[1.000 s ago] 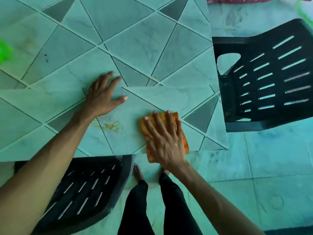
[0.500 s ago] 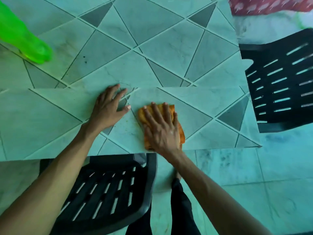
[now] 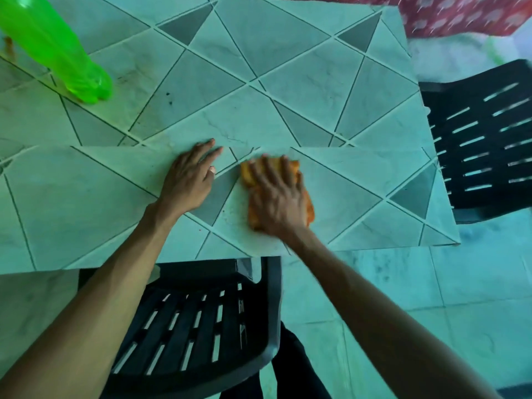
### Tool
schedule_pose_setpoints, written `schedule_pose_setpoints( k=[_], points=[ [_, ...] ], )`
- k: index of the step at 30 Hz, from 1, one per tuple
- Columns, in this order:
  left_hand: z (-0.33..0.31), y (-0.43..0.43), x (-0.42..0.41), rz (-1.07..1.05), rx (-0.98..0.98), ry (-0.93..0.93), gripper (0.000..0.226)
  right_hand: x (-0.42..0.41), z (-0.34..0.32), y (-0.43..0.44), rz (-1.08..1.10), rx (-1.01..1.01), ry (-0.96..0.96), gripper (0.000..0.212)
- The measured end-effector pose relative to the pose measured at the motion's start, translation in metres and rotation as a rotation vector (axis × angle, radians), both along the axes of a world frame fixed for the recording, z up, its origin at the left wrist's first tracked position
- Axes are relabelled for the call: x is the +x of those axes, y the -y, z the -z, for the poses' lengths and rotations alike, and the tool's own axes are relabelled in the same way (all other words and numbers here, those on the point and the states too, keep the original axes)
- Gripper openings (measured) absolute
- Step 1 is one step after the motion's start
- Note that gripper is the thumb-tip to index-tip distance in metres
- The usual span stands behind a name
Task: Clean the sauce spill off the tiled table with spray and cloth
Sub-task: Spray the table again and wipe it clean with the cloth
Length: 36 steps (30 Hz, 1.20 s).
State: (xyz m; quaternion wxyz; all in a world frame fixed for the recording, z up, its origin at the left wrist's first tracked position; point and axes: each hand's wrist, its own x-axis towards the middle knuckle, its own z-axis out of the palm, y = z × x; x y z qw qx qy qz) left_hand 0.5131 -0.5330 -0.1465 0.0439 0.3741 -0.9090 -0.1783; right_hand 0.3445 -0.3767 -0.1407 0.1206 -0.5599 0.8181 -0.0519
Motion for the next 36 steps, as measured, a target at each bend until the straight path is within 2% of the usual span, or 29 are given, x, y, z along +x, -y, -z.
schedule_pose_setpoints(
  k=[3, 6, 8, 9, 11, 12, 15, 18, 20, 23, 25, 27, 29, 31, 34, 36],
  points=[
    [-0.001, -0.001, -0.002, 0.006, 0.005, -0.014, 0.053, 0.018, -0.003, -0.067, -0.185, 0.019, 0.003, 0.057],
    [0.000, -0.002, -0.005, 0.002, 0.032, -0.003, 0.054, -0.053, 0.002, -0.116, -0.128, 0.123, -0.137, 0.056],
    [0.001, -0.003, -0.006, -0.004, 0.036, 0.009, 0.055, -0.105, -0.001, -0.120, -0.033, 0.164, -0.165, 0.063],
    [0.001, -0.004, -0.007, -0.008, 0.042, 0.016, 0.056, -0.117, -0.006, -0.111, 0.078, 0.141, -0.112, 0.067],
    [0.001, -0.003, -0.007, -0.022, 0.055, 0.020, 0.056, -0.108, -0.010, -0.073, 0.336, 0.040, 0.002, 0.065],
    [0.002, -0.002, -0.007, -0.028, 0.061, 0.018, 0.056, -0.091, -0.008, -0.050, 0.363, 0.007, 0.044, 0.064],
    [0.002, 0.004, -0.004, -0.025, 0.100, -0.016, 0.054, -0.014, -0.003, -0.012, 0.094, -0.016, 0.056, 0.061],
    [0.000, 0.006, -0.003, -0.016, 0.131, -0.031, 0.055, 0.034, -0.005, -0.057, -0.221, 0.001, 0.017, 0.058],
    [-0.001, 0.005, -0.004, -0.024, 0.133, -0.043, 0.056, 0.015, -0.007, -0.099, -0.249, -0.016, 0.008, 0.055],
    [-0.002, 0.000, -0.008, -0.041, 0.152, -0.039, 0.054, -0.058, -0.006, -0.121, -0.053, 0.074, -0.052, 0.055],
    [-0.003, 0.002, -0.007, -0.050, 0.162, -0.038, 0.053, -0.088, -0.002, -0.088, 0.153, 0.072, -0.005, 0.056],
    [-0.003, 0.004, -0.007, -0.051, 0.187, -0.044, 0.054, -0.077, -0.001, -0.034, 0.267, 0.001, 0.056, 0.058],
    [-0.008, 0.008, -0.005, -0.077, 0.246, -0.088, 0.053, -0.034, 0.000, 0.007, 0.179, -0.022, 0.087, 0.059],
    [-0.012, 0.011, -0.001, -0.130, 0.275, -0.146, 0.050, 0.018, 0.000, 0.010, -0.003, -0.036, 0.071, 0.060],
    [-0.013, 0.015, 0.017, -0.173, 0.105, -0.115, 0.042, 0.049, -0.007, -0.046, -0.257, -0.028, 0.035, 0.059],
    [-0.011, 0.015, 0.034, -0.181, 0.014, -0.063, 0.043, 0.024, -0.007, -0.082, -0.269, -0.006, 0.023, 0.057]
  ],
)
